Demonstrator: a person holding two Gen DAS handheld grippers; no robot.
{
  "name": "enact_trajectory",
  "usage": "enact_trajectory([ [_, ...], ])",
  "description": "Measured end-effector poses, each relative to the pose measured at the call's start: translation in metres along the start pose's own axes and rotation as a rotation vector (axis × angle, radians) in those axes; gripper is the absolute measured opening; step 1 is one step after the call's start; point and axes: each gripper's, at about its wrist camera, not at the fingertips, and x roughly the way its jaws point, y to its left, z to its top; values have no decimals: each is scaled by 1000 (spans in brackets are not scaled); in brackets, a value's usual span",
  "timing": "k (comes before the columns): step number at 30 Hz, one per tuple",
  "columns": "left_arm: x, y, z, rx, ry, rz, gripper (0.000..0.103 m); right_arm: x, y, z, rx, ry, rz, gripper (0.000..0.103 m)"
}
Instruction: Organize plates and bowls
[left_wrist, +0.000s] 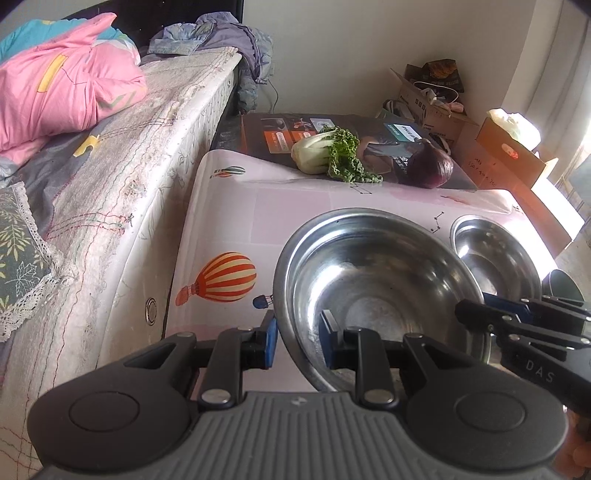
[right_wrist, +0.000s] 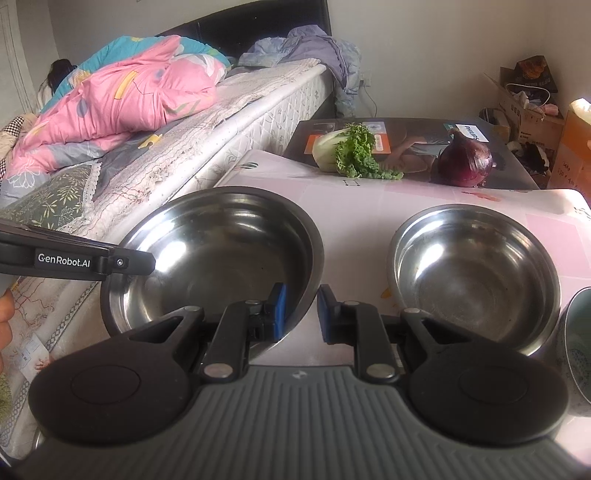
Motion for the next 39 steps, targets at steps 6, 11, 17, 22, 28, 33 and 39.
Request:
enact_trajectory([
  [6, -11, -38, 22, 66, -26, -47, 25, -35, -27, 10, 22, -67, -39, 18],
  [11, 0, -83, 43, 130, -11, -107, 25, -61, -66, 18, 44, -104, -93, 18],
  [17, 37, -133, 60, 174, 43, -173, 25, -68, -129, 22, 99, -85, -171, 18],
  [22, 71, -158, 64, 195, 85, -173, 25, -56, -166, 18, 120, -56, -205, 18],
  [28, 97, -171, 57, 213, 133, -161, 25, -32, -184, 7, 108, -10, -231, 19],
  [33, 101, -171, 51, 225, 139, -154, 27, -19, -187, 2, 89, 13, -243, 19],
  [39, 93, -165, 56, 212, 108, -159, 38, -23, -197, 11, 112, -15, -255, 34],
])
